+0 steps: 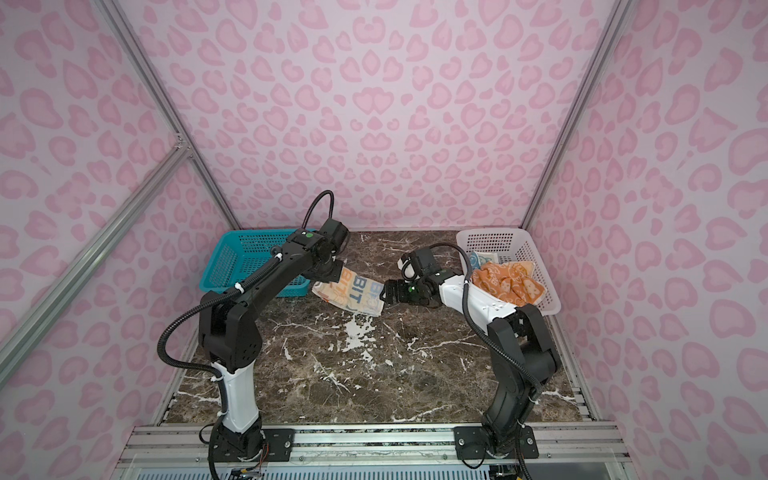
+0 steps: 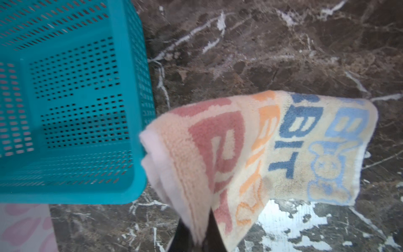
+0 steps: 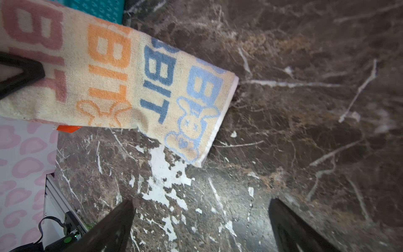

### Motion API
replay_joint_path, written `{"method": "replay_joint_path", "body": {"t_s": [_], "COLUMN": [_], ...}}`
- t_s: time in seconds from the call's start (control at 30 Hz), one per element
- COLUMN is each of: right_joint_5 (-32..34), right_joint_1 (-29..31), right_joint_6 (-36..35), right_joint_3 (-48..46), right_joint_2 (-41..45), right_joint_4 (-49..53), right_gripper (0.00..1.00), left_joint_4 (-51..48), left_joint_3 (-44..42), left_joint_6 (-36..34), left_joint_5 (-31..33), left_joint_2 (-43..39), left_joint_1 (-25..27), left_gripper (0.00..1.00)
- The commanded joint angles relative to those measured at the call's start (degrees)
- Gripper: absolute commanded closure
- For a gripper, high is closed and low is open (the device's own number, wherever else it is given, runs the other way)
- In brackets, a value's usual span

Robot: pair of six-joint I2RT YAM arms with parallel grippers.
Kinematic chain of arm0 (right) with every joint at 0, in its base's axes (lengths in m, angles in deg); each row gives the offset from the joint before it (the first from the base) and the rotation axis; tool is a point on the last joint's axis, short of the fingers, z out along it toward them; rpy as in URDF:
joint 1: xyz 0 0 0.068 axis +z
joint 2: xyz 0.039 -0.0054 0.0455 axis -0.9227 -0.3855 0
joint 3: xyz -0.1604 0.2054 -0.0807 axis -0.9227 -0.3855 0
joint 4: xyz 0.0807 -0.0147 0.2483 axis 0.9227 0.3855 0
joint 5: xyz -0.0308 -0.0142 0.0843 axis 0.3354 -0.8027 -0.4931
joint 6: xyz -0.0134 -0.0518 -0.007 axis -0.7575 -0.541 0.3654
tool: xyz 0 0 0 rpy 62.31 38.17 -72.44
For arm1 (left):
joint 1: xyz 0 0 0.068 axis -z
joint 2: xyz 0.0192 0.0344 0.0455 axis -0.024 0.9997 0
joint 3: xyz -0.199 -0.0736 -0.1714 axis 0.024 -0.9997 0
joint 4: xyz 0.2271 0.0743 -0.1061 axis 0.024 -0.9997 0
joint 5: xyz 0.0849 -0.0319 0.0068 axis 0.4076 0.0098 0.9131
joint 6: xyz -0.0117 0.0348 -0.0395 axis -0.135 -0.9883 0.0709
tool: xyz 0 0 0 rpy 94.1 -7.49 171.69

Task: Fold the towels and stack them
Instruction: 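Lift the towel toward the teal basket with left gripper while right gripper releases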

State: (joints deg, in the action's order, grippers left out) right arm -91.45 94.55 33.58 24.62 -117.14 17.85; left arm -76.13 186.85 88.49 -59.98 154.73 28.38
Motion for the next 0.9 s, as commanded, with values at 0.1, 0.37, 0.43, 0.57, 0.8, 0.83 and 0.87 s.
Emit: {"method": "replay_joint_path", "body": {"t_s": [0.1,0.37,0.43,0.57,0.8,0.83,0.87], "right_joint_5": [2.11,2.12,2.0,1.67,1.76,1.76,1.76], "right_joint_1": [2.43,3.93,4.23,4.87,6.08,6.24,6.42], "right_joint_6": [-1.39,-0.16,0.15,0.73,0.73,0.79,0.87], "right_joint_3": [4.92,13.9,15.81,19.09,26.3,26.97,27.6], "right_joint_2": [-1.93,-7.16,-8.6,-11.14,-16.04,-16.51,-16.96], "right_joint_4": [-4.44,-4.3,-4.26,-3.91,-1.19,-1.03,-0.94], "right_gripper": [0.02,0.02,0.02,0.02,0.02,0.02,0.02], "left_joint_4": [-3.61,-5.15,-5.35,-5.22,-1.42,-1.04,-0.56], "left_joint_3": [8.51,20.21,20.34,19.98,17.5,17.23,16.85], "left_joint_6": [-4.54,-9.16,-8.8,-9.62,-11.25,-11.53,-11.77], "left_joint_5": [9.03,9.03,7.18,8.45,9.13,9.63,10.05], "left_joint_2": [1.26,3.18,3.34,4.58,6.78,7.25,7.83], "left_joint_1": [-2.4,-6.36,-9.11,-12.63,-17.11,-17.65,-18.31], "left_gripper": [0.96,0.96,0.96,0.96,0.96,0.96,0.96]}}
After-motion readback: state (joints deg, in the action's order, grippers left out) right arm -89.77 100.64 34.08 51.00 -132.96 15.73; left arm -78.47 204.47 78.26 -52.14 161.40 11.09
